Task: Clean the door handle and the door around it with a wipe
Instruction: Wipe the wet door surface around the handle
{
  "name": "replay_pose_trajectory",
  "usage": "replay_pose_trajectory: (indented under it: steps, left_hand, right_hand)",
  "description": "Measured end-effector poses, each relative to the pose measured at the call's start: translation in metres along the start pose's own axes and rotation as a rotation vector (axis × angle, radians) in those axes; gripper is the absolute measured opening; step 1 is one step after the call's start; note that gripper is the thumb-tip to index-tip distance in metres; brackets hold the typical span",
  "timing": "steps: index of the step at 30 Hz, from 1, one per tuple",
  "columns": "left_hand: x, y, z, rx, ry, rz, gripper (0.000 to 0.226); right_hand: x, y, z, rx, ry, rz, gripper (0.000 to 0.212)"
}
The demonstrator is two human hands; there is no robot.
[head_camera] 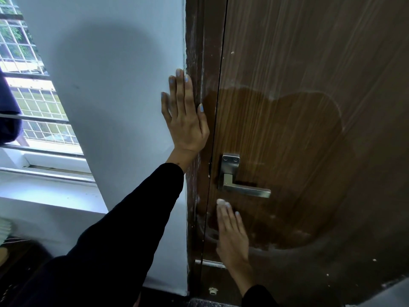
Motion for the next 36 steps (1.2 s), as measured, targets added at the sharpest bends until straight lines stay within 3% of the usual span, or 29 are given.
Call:
replay_pose_trajectory:
  steps: [4,9,14,18,20,23,28,32,36]
  left_hand:
    - [0.000,0.000,0.001,-0.017,0.003,-0.013,0.055]
    - [0.001,0.001,0.000,-0.019,-0.004,-0.002,0.056]
    - [-0.001,0.001,0.000,-0.015,-0.009,-0.020,0.055]
    - [0.001,0.001,0.000,-0.020,-0.016,-0.017,0.055]
    - [0.000,0.001,0.001,-0.019,-0.015,-0.016,0.056]
    - [0.000,0.000,0.001,-0.015,-0.021,-0.015,0.056]
    - [0.000,-0.001,0.000,-0.008,-0.035,-0.005,0.056]
    - [0.001,-0.001,0.000,-0.001,-0.035,0.007,0.056]
    - [-0.001,-0.001,0.001,0.008,-0.028,0.006,0.056]
  right_hand:
    - [-0.053,-0.007,0.020,-0.104,-0.101,-0.324,0.104]
    - [-0.044,-0.015,0.033,-0.137,-0.005,-0.108,0.095]
    - [-0.108,-0.017,0.067,-0.358,-0.161,-0.396,0.099]
    - [-0.101,-0.026,0.091,-0.453,-0.122,-0.227,0.068]
    - [-0.102,-0.022,0.090,-0.445,-0.084,-0.186,0.065]
    - [-0.124,-0.018,0.100,-0.483,-0.115,-0.296,0.072]
    - [-0.135,-0.031,0.158,-0.638,-0.289,-0.345,0.053]
    - [-0.107,-0.048,0.184,-0.561,-0.357,-0.264,0.051]
    - [-0.060,-0.052,0.175,-0.422,-0.165,-0.143,0.060]
Point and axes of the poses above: each hand's wrist, its own y-axis away from the middle knuckle, its own z-axis out of the back of the hand, x = y × z, the point moved 8 cm from there along -y, towards the middle knuckle, and after that the axes turned 12 degrees about y, right-handed, at the moved point
